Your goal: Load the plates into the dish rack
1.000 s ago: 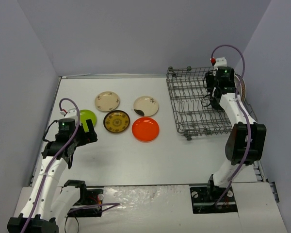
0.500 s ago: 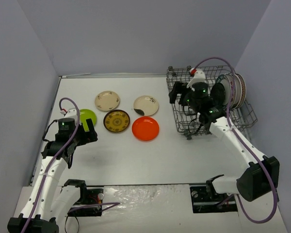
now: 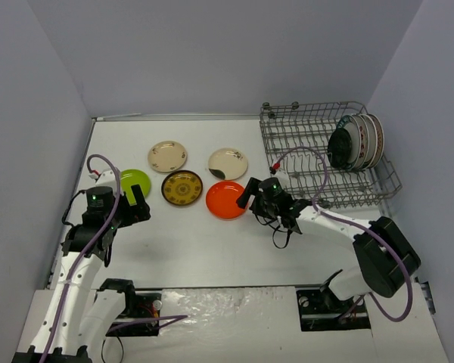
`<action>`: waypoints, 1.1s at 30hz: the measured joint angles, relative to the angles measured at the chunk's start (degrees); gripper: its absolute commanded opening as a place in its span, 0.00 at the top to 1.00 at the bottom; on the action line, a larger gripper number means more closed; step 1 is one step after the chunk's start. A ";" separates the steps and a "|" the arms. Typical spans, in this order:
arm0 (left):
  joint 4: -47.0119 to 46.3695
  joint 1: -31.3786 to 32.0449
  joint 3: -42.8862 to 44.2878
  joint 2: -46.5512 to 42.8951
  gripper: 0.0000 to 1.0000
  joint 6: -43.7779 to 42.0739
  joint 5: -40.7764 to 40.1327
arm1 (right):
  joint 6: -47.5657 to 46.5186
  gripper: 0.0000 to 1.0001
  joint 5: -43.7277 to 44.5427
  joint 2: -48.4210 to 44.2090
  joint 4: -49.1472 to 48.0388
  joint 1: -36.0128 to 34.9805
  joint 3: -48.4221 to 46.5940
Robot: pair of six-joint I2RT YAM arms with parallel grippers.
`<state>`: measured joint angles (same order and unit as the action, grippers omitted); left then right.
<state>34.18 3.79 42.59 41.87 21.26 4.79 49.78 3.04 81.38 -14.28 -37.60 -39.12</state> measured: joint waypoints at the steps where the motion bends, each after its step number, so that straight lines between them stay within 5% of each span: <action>1: 0.14 0.00 0.00 -0.84 0.03 0.00 -0.14 | 1.02 0.26 0.33 0.62 -0.66 0.00 0.30; 21: 4.19 0.00 2.38 -3.82 0.03 -0.09 -1.65 | 9.03 0.67 0.64 12.37 -14.31 0.00 2.34; 27: 4.19 0.00 2.38 -3.35 0.03 -0.09 -1.61 | 9.20 1.00 1.22 14.10 -15.04 -0.12 1.92; 33: 4.17 0.02 2.38 -3.37 0.03 -0.09 -1.41 | 7.98 1.00 3.29 12.20 -12.58 -1.40 0.81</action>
<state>38.35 3.81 44.97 38.50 21.17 3.38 57.76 6.32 93.58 -26.86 -39.01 -38.31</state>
